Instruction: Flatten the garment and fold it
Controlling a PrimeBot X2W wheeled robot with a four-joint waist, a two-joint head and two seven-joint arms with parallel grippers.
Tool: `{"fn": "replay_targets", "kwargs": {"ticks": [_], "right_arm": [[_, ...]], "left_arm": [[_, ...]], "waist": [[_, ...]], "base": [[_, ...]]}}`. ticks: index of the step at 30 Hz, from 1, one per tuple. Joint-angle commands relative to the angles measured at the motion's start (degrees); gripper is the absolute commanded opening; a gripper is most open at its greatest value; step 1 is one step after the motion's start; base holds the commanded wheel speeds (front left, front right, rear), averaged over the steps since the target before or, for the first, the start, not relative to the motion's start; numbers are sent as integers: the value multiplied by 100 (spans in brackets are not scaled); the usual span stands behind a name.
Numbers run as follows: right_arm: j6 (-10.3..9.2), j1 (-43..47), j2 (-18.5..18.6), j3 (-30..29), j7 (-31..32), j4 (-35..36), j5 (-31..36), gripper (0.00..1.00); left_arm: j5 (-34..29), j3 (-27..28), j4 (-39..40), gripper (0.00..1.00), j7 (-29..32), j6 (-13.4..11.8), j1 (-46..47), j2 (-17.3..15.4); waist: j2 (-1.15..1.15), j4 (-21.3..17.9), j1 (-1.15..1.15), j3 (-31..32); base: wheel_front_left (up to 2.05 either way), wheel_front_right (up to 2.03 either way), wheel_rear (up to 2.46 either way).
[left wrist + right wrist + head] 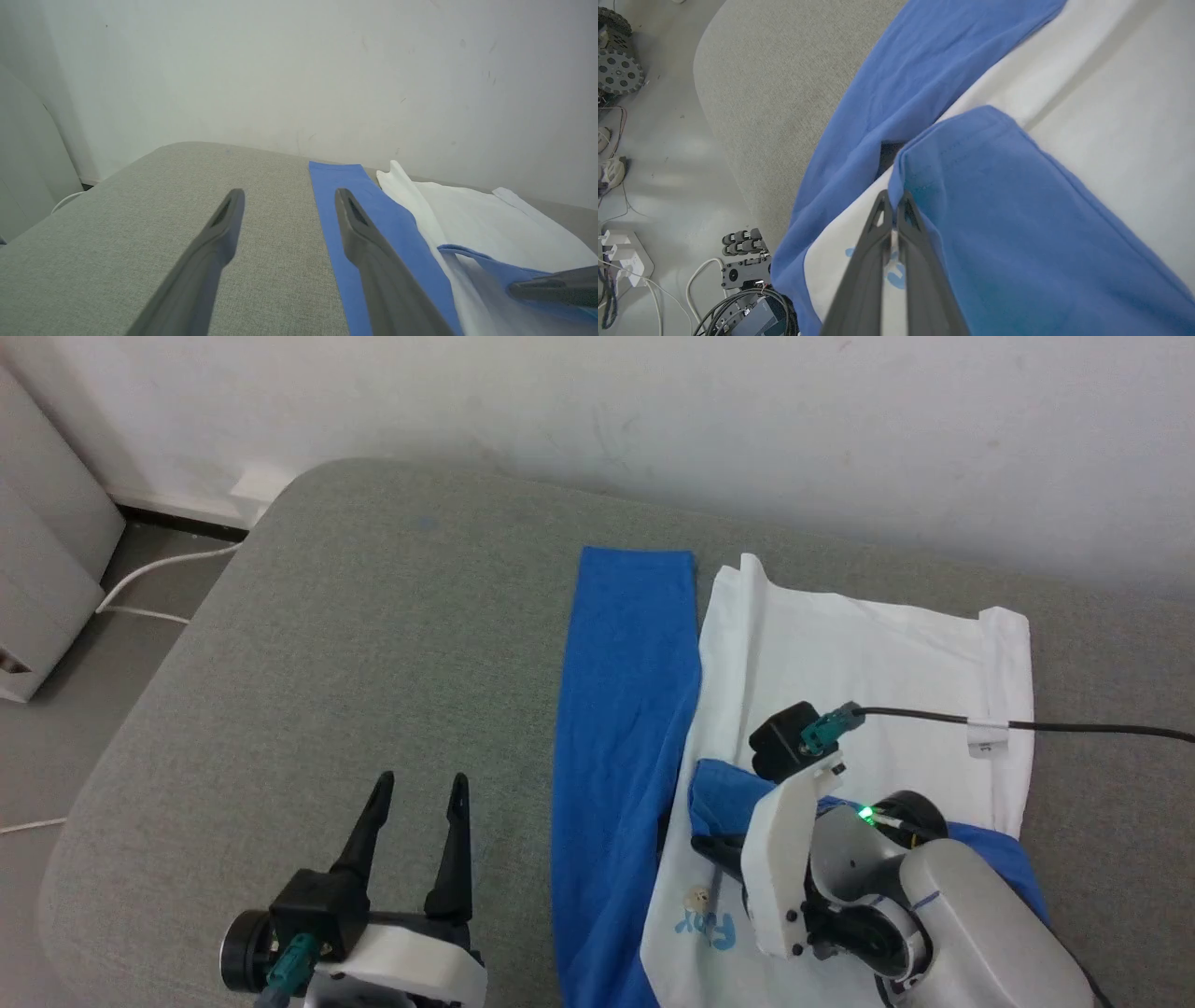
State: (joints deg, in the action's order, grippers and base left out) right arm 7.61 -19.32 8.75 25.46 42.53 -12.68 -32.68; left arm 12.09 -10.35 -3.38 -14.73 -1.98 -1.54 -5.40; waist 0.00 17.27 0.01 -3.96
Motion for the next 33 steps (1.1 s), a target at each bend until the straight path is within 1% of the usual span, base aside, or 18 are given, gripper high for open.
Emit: {"fn": "replay_targets", "kwargs": {"ticks": [1,4,9,13,14,15,18,20,22,25,29,33], "right_arm": [[-12,-19,-107,34,-112,-107,-1,0],[-12,-81,-230,115,-283,-338,40,0],[-12,-186,-329,185,-586,-748,72,0],[-12,-242,-381,407,-743,-961,-184,0],[-12,-256,-381,452,-788,-991,-265,36],[-12,-289,-364,475,-881,-996,-316,100],[-12,-416,-251,488,-1168,-989,-482,100],[-12,-545,-85,472,-1401,-916,-536,100],[-12,-706,195,513,-1723,-756,-489,100],[-12,-885,648,417,-2225,-578,-447,100],[-12,-1006,1327,275,-3080,-371,-5,100],[-12,-796,1715,-91,-3975,-275,468,100]], "left_arm": [[-13,3,-32,100,-27,50,137,34],[-18,8,-73,100,-27,73,177,51],[-41,19,-110,100,-27,100,239,74],[-51,43,-148,100,-27,112,260,92],[-53,48,-163,100,-27,114,258,96],[-56,50,-178,100,-27,119,255,100],[-54,84,-215,100,-27,135,239,102],[-58,110,-228,100,-27,153,231,91],[-63,134,-229,100,-27,161,229,87],[-52,194,-200,100,-27,165,211,69],[7,290,-165,100,-27,173,182,57],[62,394,-137,100,-27,185,181,48]], "waist": [[0,43,-1,-61],[0,42,-1,-92],[0,7,-1,-138],[0,-69,-1,-132],[0,-101,-1,-118],[0,-133,-1,-106],[0,-263,-1,-15],[0,-367,-1,53],[0,-486,-1,124],[0,-695,-1,223],[0,-967,-1,309],[0,-1199,-1,324]], "base": [[0,0,0],[0,0,0],[0,0,0],[0,0,0],[0,0,0],[0,0,0],[0,0,0],[0,0,0],[0,0,0],[0,0,0],[0,0,0],[0,0,0]]}}
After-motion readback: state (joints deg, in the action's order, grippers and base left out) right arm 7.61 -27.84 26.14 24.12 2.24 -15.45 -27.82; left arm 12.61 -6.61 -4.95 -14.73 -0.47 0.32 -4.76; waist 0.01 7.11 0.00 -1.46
